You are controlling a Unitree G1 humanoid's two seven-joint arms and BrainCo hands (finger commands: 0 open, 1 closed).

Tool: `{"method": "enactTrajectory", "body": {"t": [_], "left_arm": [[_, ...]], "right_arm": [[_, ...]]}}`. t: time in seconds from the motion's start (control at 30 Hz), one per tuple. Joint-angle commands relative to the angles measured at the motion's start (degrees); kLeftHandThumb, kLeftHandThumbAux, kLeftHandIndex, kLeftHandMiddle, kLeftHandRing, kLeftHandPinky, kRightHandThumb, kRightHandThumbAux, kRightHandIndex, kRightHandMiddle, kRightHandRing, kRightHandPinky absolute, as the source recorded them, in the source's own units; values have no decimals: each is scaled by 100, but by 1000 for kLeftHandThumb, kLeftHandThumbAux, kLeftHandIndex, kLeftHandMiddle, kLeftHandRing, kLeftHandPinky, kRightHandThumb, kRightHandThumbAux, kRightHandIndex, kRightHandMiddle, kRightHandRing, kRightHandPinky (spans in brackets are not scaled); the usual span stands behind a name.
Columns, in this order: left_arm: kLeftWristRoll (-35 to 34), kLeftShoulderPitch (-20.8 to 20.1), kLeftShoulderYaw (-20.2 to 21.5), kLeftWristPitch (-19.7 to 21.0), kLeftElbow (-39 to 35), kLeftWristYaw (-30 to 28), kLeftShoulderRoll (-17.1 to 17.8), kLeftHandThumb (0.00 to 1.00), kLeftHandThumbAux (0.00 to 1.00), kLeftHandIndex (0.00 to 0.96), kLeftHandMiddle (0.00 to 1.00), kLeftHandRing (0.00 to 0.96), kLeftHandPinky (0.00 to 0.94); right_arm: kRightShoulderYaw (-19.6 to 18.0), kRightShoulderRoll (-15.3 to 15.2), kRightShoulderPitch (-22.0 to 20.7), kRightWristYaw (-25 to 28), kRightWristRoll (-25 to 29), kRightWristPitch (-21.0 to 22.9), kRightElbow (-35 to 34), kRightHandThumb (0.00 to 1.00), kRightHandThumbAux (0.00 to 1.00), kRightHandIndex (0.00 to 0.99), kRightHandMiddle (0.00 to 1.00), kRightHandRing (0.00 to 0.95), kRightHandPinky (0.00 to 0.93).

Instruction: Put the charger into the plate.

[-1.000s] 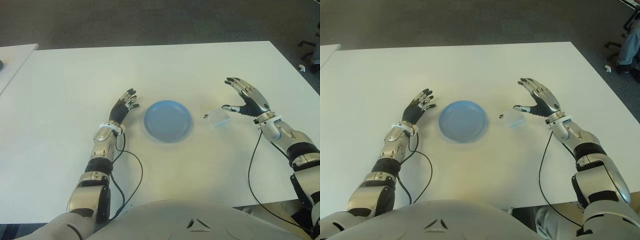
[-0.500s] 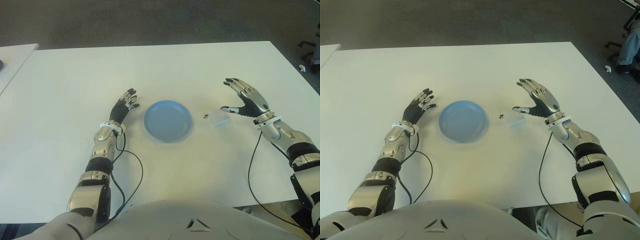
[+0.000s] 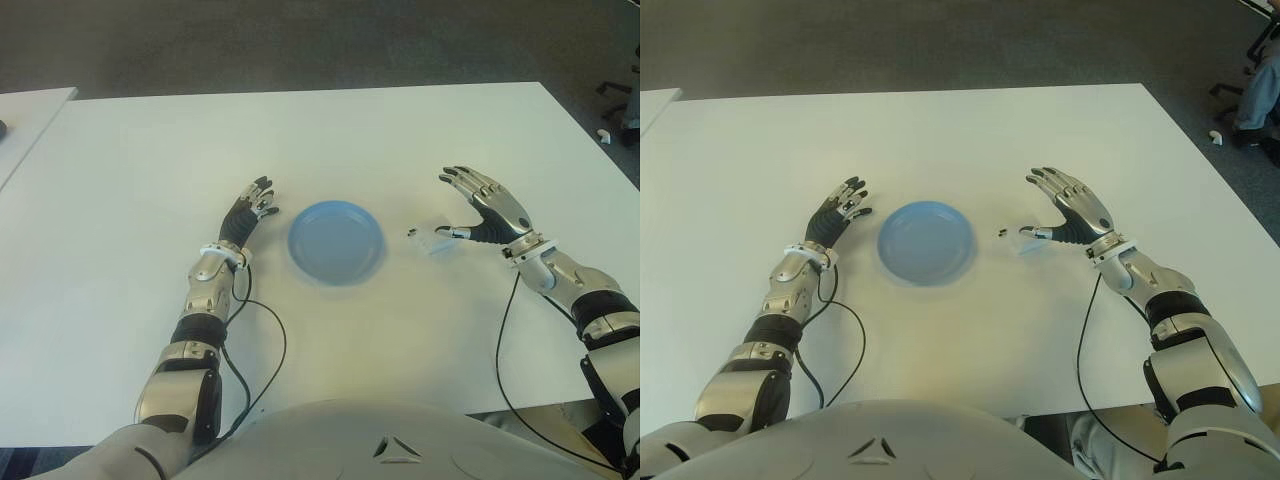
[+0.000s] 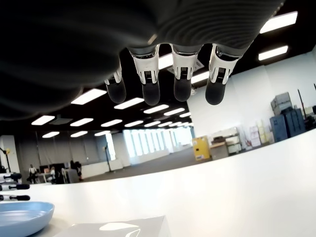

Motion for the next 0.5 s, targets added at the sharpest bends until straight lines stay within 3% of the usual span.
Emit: {"method": "enactTrajectory", "body": {"t": [0.03, 0.5], "left_arm": [[65, 88, -44, 218, 120, 55, -26, 0, 526, 35, 54, 28, 0], [47, 159, -46, 248, -7, 20, -25, 0, 525, 34, 59, 33, 0]], "right_arm": [[194, 194, 159, -36, -197, 114, 78, 305, 204, 0, 0, 0, 0], [485, 497, 181, -90, -272, 94, 513, 293, 200, 0, 0, 0, 0]]}}
